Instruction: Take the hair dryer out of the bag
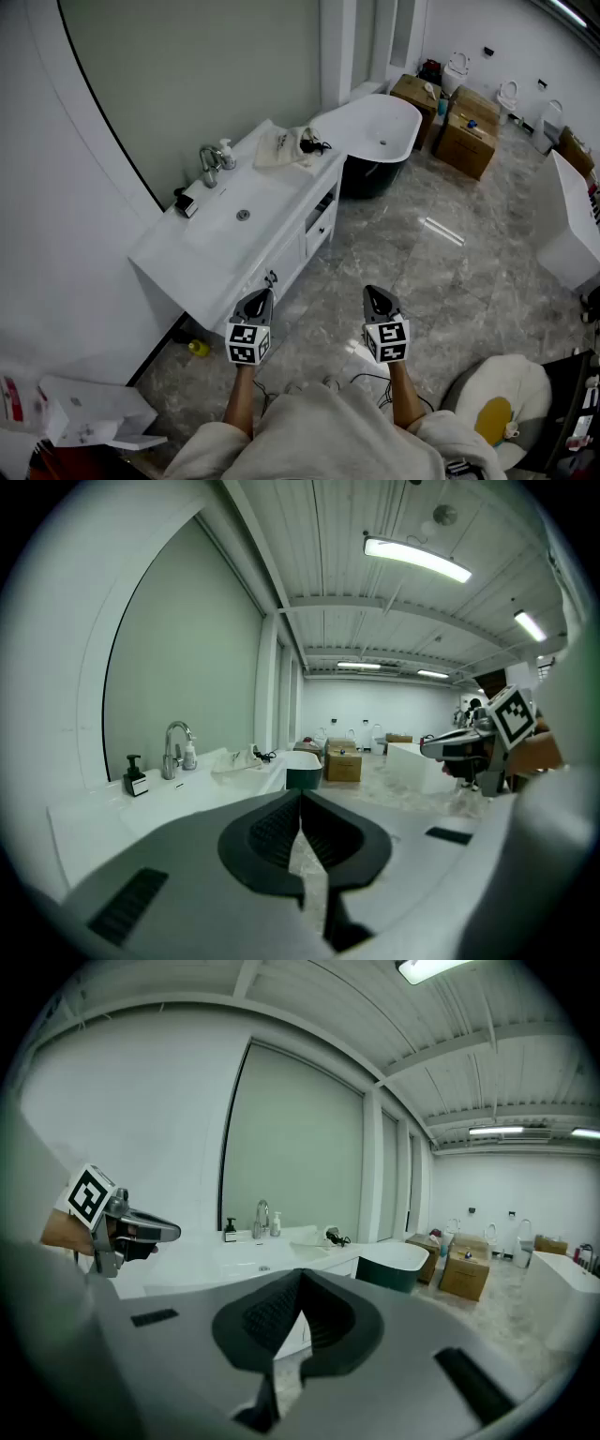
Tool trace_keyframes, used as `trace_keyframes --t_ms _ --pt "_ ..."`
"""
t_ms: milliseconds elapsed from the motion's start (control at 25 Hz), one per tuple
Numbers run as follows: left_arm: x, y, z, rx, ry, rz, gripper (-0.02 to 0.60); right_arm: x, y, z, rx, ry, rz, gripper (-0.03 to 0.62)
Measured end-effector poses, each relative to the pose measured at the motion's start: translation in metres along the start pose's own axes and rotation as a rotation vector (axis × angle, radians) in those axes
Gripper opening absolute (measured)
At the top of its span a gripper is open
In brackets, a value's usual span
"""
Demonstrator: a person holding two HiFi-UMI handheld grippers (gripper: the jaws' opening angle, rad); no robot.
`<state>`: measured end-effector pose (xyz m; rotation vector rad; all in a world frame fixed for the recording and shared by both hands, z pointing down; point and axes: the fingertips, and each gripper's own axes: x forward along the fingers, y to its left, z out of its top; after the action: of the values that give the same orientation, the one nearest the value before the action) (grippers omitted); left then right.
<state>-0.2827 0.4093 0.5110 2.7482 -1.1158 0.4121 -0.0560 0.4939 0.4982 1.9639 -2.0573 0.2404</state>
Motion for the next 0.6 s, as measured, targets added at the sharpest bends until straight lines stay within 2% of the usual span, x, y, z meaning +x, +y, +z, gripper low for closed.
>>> trace_keyframes --t_ms 480,600 --pt "0.003 -0.010 0.002 0.008 0.002 0.001 0.011 -0.001 -0.004 -0.003 0.000 -0.002 0.007 -0.002" --pt "0.004 -0.016 -0.001 0.005 0.003 -0.018 0.012 0.000 -0.007 -0.005 0.009 -0.003 0.008 0.000"
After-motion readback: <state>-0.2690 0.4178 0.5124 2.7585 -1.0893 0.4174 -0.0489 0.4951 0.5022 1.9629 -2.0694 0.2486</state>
